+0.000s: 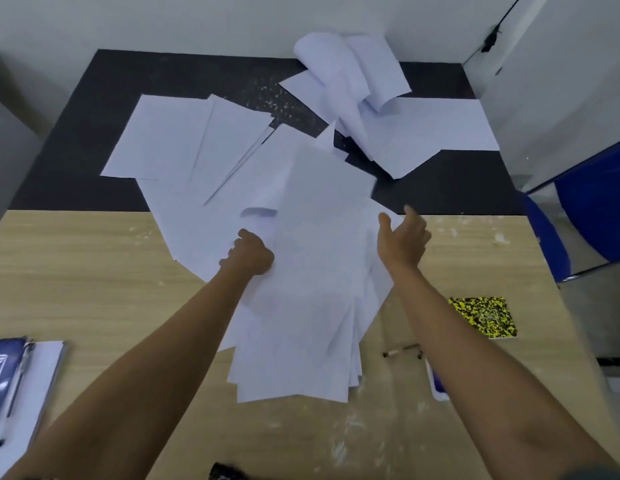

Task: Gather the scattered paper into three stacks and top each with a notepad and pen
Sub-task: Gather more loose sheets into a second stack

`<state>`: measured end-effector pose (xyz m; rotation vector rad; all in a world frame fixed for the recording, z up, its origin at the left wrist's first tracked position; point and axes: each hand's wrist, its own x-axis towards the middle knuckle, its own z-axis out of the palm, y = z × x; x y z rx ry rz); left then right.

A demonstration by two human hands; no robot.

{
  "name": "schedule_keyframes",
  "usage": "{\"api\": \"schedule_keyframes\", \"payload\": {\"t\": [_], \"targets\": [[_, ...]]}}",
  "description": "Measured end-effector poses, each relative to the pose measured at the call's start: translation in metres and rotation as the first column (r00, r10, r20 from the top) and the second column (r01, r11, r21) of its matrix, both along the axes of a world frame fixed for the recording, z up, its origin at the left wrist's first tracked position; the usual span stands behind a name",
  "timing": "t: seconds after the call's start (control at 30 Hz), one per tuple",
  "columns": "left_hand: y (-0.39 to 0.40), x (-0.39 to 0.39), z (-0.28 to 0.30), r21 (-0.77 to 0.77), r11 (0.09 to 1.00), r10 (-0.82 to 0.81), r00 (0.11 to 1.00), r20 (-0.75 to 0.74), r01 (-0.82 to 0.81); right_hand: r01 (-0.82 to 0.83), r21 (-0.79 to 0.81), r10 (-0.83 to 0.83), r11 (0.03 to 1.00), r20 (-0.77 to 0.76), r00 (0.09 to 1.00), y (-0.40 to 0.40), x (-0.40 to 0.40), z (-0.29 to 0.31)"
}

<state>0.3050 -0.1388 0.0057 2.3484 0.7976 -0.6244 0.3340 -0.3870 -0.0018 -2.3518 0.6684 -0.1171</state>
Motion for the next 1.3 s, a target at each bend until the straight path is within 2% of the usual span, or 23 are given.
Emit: {"api": "schedule_keyframes", "payload": {"t": [0.03, 0.1, 0.13, 0.2, 0.27, 0.37, 0.43, 0.6, 0.73, 0.87, 1.0, 1.03, 1.07, 1.1, 1.2, 1.23, 1.3], "targets": [[-0.009, 0.006, 0.0, 0.125, 0.992, 0.02, 0.999, 0.028, -0.023, -0.033, -0.041, 0.033, 0.999, 0.009, 0.999, -0.007, 0.022, 0.001], [-0.025, 0.024, -0.006, 0.276, 0.961, -0.048, 0.967, 0.25, -0.024, -0.092, -0.068, 0.091, 0.993, -0.021, 0.996, -0.021, 0.073, 0.0], [-0.033, 0.038, -0.01, 0.267, 0.964, -0.116, 0.924, 0.365, 0.016, -0.128, -0.069, 0.124, 0.989, -0.058, 0.991, -0.028, 0.101, -0.003], [-0.047, 0.063, -0.015, 0.259, 0.957, -0.251, 0.83, 0.499, 0.134, -0.221, -0.114, 0.205, 0.969, -0.131, 0.97, -0.035, 0.148, -0.009], [-0.061, 0.091, -0.025, 0.353, 0.921, -0.332, 0.807, 0.489, 0.165, -0.33, -0.137, 0.305, 0.934, -0.178, 0.936, -0.034, 0.187, -0.015], [-0.07, 0.13, -0.052, 0.402, 0.911, -0.245, 0.903, 0.353, 0.09, -0.482, -0.049, 0.456, 0.875, -0.25, 0.854, -0.022, 0.228, -0.034], [-0.07, 0.146, -0.072, 0.389, 0.916, -0.223, 0.929, 0.295, 0.097, -0.553, -0.068, 0.515, 0.83, -0.287, 0.808, -0.01, 0.24, -0.049], [-0.069, 0.153, -0.099, 0.424, 0.905, -0.217, 0.902, 0.373, 0.042, -0.661, -0.318, 0.572, 0.679, -0.333, 0.749, 0.0, 0.258, -0.084], [-0.068, 0.153, -0.101, 0.421, 0.907, -0.205, 0.883, 0.423, 0.009, -0.709, -0.352, 0.619, 0.611, -0.345, 0.706, 0.004, 0.256, -0.087], [-0.07, 0.15, -0.097, 0.384, 0.923, -0.195, 0.869, 0.455, 0.007, -0.783, -0.212, 0.658, 0.584, -0.441, 0.61, 0.016, 0.247, -0.069], [-0.068, 0.149, -0.093, 0.427, 0.889, -0.361, 0.828, 0.428, 0.166, -0.874, -0.012, 0.704, 0.486, -0.587, 0.4, 0.012, 0.251, -0.037], [-0.067, 0.15, -0.094, 0.434, 0.878, -0.387, 0.832, 0.398, 0.2, -0.873, 0.026, 0.713, 0.486, -0.59, 0.379, 0.009, 0.257, -0.029], [-0.066, 0.151, -0.095, 0.433, 0.874, -0.395, 0.839, 0.373, 0.219, -0.863, 0.039, 0.719, 0.503, -0.573, 0.393, 0.006, 0.264, -0.025], [-0.066, 0.151, -0.096, 0.429, 0.875, -0.394, 0.846, 0.359, 0.225, -0.838, 0.031, 0.721, 0.544, -0.528, 0.449, 0.003, 0.272, -0.023], [-0.067, 0.152, -0.098, 0.423, 0.88, -0.382, 0.852, 0.357, 0.217, -0.663, -0.064, 0.636, 0.746, -0.226, 0.738, 0.0, 0.299, -0.035], [-0.067, 0.152, -0.098, 0.423, 0.88, -0.381, 0.852, 0.359, 0.215, -0.609, -0.124, 0.588, 0.784, -0.169, 0.791, 0.001, 0.307, -0.042], [-0.067, 0.152, -0.099, 0.426, 0.88, -0.378, 0.851, 0.364, 0.209, -0.567, -0.242, 0.524, 0.787, -0.223, 0.822, 0.001, 0.321, -0.055]]}}
